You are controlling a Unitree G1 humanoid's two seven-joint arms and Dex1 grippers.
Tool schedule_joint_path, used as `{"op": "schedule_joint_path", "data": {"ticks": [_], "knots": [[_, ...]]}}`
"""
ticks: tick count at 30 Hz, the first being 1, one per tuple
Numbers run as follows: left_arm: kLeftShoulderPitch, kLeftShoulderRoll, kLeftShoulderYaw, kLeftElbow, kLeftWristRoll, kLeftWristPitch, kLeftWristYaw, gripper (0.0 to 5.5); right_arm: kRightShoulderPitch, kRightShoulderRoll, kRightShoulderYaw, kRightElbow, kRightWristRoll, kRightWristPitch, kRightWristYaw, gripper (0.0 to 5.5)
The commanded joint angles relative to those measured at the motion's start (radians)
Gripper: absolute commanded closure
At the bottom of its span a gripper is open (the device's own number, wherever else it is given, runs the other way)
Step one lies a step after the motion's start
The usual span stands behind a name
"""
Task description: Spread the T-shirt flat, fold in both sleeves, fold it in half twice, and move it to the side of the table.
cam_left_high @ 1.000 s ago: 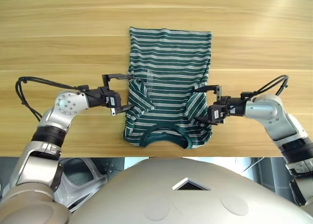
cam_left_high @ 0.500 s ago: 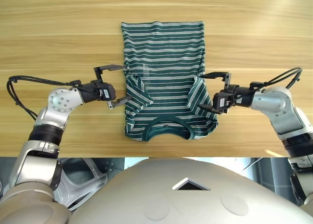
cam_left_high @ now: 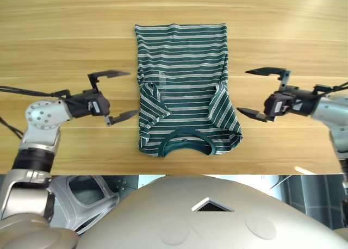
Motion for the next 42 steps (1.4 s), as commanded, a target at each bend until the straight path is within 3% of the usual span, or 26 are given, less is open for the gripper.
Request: {"op": "schedule_joint_path", "data": {"ticks": [1,8,18,26,42], "knots": [[0.1,0.084,0.005,-0.019,0.022,-0.016,-0.066,0.1,0.087,-0.074,-0.059,0.05,0.009,-0.069,0.031,0.14],[0.188,0.13,0.009,-0.033,0.06,-0.04,-0.093,0.1,0.174,-0.081,-0.031,0.097,0.003,-0.119,0.067,0.14],[0.161,0.023,-0.06,-0.043,0.169,-0.06,-0.035,0.1,0.141,-0.004,0.144,0.118,-0.069,-0.113,0.096,0.14],[0.14,-0.021,-0.103,-0.043,0.199,-0.065,-0.008,0.1,0.144,-0.012,0.196,0.078,-0.045,-0.099,0.104,0.14],[0.1,-0.053,-0.141,-0.021,0.225,-0.064,0.035,0.1,0.108,0.015,0.239,0.096,-0.073,-0.084,0.088,3.0]]}}
